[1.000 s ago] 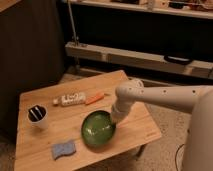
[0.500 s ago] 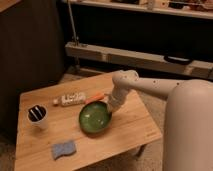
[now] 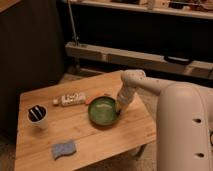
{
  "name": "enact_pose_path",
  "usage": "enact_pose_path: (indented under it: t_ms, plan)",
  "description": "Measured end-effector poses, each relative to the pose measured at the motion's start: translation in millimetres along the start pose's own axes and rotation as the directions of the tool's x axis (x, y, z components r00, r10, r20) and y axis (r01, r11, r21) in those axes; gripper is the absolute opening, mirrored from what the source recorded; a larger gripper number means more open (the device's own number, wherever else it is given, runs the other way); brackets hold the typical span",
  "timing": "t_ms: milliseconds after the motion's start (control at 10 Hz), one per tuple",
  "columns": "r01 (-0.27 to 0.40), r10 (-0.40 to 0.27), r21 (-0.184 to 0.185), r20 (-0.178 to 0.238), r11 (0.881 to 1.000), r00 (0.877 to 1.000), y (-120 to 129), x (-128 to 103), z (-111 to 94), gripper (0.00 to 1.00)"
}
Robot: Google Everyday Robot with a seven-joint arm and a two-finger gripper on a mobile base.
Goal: Drag the ceramic bowl in a circle
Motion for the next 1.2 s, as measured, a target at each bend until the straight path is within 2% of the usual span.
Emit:
enact_pose_path:
  t_ms: [200, 300, 500, 600, 700, 900, 1100, 1200]
  plan:
    - [-0.014, 0.012, 0.050, 0.044, 0.999, 0.999, -28, 29, -22, 0.20]
    - [-0.016, 0.011, 0.073, 0.063, 0.997, 0.998, -30, 43, -40, 0.20]
    - [0.024, -0.033, 0.102, 0.083, 0.994, 0.996, -10, 68, -68, 0.20]
    - [0.054, -0.064, 0.116, 0.085, 0.992, 0.994, 4, 80, -74, 0.20]
    - [0.106, -0.117, 0.125, 0.086, 0.986, 0.989, 32, 95, -73, 0.20]
    - [0.168, -0.179, 0.126, 0.081, 0.978, 0.981, 70, 93, -62, 0.20]
    - [0.236, -0.244, 0.111, 0.064, 0.965, 0.968, 121, 67, -46, 0.20]
    - [0.258, -0.264, 0.091, 0.053, 0.962, 0.963, 139, 52, -38, 0.20]
